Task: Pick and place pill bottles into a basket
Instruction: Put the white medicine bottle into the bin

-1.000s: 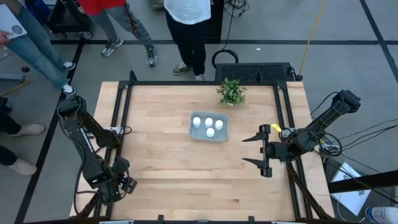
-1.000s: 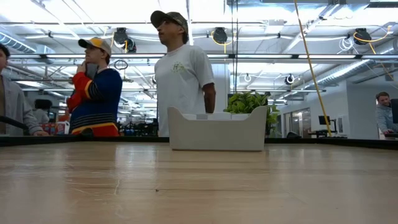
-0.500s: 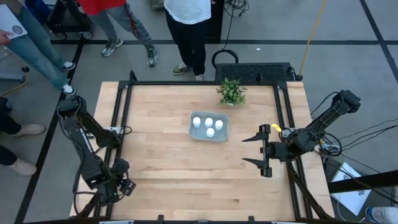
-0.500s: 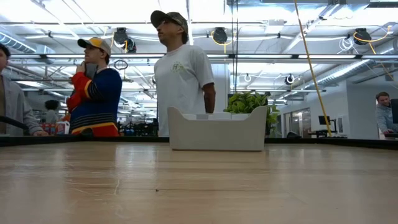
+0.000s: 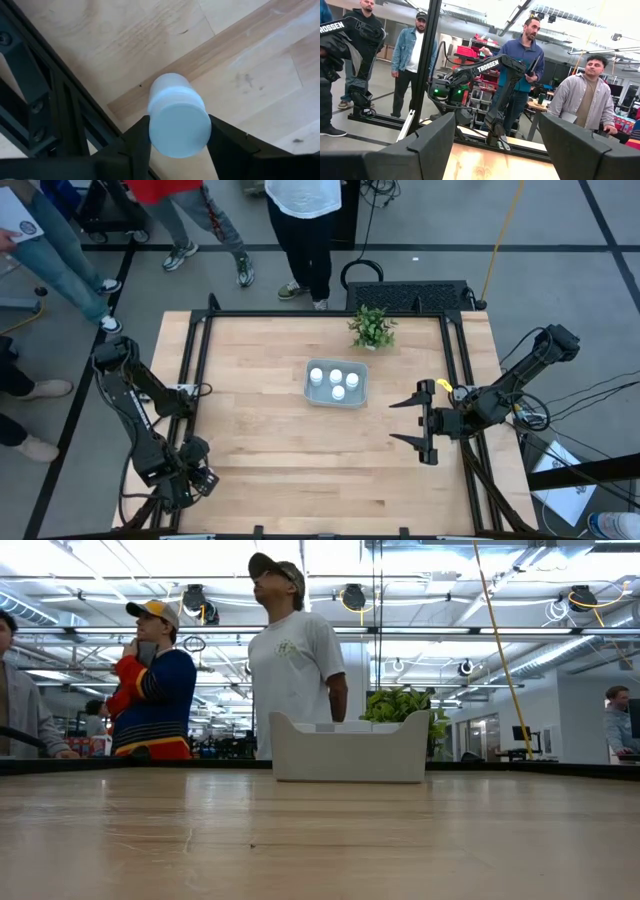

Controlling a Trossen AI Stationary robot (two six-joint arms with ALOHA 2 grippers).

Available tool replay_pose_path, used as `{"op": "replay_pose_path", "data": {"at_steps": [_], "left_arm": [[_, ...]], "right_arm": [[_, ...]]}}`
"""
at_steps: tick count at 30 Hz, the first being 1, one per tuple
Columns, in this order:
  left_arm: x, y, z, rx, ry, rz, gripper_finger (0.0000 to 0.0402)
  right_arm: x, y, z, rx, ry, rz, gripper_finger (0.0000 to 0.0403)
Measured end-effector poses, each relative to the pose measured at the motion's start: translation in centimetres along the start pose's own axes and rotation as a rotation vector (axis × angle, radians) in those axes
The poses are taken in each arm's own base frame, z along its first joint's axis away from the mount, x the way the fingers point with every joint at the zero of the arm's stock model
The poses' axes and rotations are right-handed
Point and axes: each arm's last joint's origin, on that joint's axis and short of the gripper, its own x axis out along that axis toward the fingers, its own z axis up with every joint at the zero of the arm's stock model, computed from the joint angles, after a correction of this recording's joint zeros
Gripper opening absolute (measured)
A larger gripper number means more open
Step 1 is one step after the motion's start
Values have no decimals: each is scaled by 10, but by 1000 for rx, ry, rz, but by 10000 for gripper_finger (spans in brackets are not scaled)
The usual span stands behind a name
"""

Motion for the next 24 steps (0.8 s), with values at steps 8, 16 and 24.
{"op": "replay_pose_path", "data": {"at_steps": [8,16,24], "left_arm": [[0,1,0,24,-16,-4,164],[-5,3,8,60,-186,-58,166],[-22,3,24,107,-382,-182,168]], "right_arm": [[0,0,0,0,0,0,283],[0,0,0,-1,0,-1,283],[0,0,0,-1,-2,-3,283]]}}
